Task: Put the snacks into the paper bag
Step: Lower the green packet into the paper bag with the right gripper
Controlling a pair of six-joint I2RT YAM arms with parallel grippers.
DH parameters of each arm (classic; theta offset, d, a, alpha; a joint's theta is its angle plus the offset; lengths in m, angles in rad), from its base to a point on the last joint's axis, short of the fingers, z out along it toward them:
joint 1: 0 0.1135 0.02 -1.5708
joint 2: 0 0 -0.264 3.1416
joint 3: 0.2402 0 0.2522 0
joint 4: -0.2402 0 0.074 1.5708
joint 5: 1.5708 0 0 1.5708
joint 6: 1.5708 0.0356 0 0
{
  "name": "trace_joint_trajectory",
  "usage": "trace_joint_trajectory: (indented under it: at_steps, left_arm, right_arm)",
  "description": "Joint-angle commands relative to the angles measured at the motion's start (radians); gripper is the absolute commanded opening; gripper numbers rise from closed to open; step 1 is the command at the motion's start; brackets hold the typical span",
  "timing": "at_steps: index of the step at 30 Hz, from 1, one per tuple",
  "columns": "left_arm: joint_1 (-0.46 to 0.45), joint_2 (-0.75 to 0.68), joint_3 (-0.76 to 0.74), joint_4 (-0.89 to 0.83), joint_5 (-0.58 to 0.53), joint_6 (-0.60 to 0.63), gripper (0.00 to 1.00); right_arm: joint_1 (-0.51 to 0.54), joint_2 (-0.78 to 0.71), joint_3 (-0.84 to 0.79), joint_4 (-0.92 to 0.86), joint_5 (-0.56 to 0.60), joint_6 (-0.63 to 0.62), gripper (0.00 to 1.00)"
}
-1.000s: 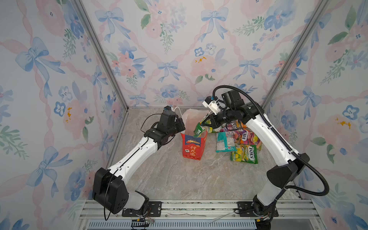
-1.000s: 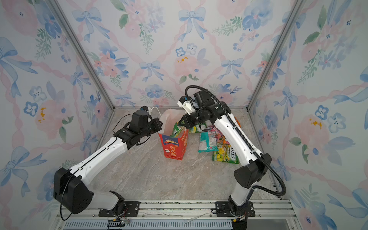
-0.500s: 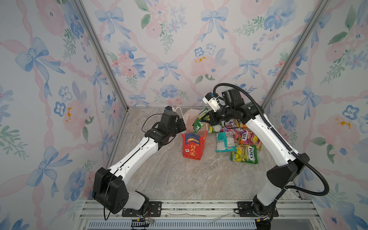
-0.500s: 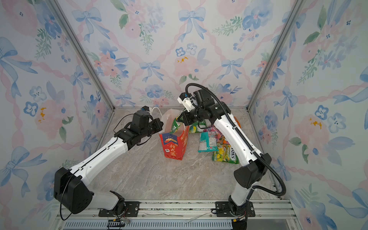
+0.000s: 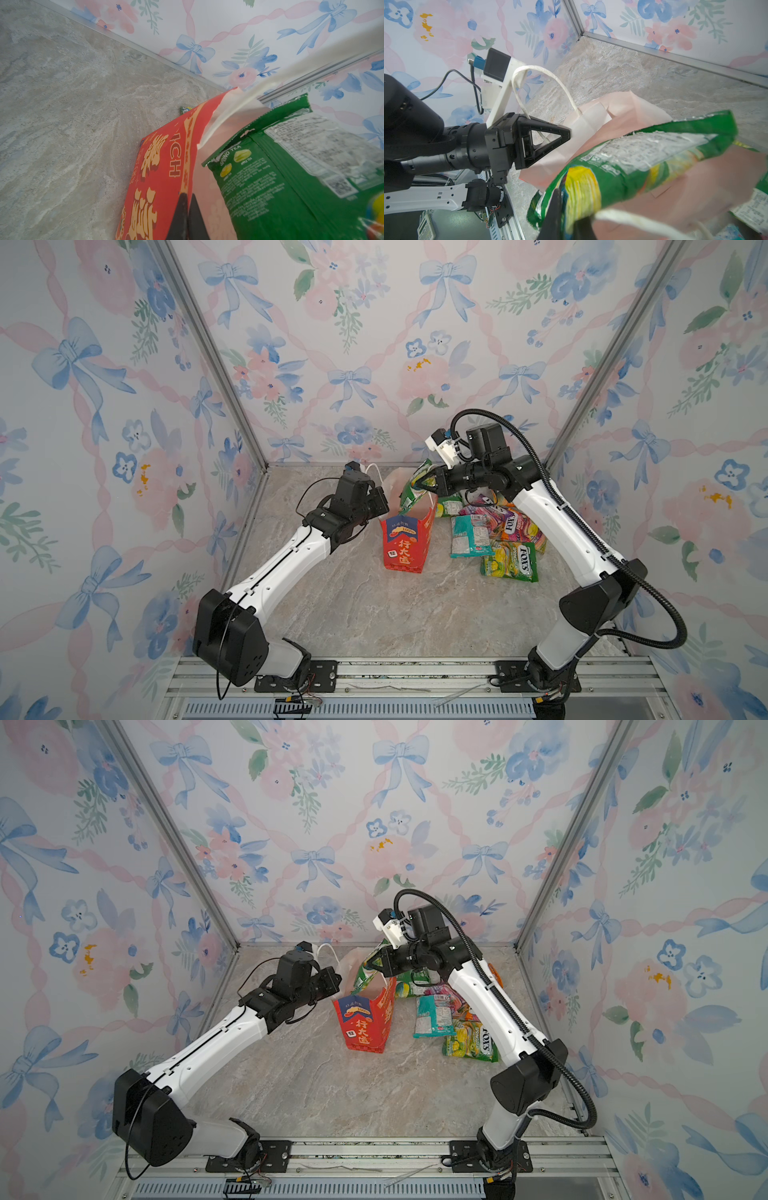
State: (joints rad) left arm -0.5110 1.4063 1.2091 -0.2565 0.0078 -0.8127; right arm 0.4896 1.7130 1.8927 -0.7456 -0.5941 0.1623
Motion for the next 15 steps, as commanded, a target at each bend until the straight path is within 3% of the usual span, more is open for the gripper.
trace_joint_trajectory:
  at_steps: [1,6,12,15]
  left_arm:
    - [-0.006,0.019,0.013,-0.006,0.000,0.012,0.00]
    - [-0.006,0.015,0.012,-0.006,-0.003,0.012,0.00]
    - [-0.006,0.014,0.018,-0.006,0.000,0.012,0.00]
    - [-0.008,0.017,0.024,-0.001,0.003,0.013,0.00]
  right_arm:
    - [-0.033,-0.054,-0.045,0.157,-0.128,0.087,0.00]
    - [-0.090,-0.105,-0.141,0.345,-0.249,0.223,0.00]
    - [-0.069,-0.086,-0.101,0.198,-0.208,0.120,0.00]
    - [-0.045,-0.072,-0.073,0.106,-0.126,0.055,0.00]
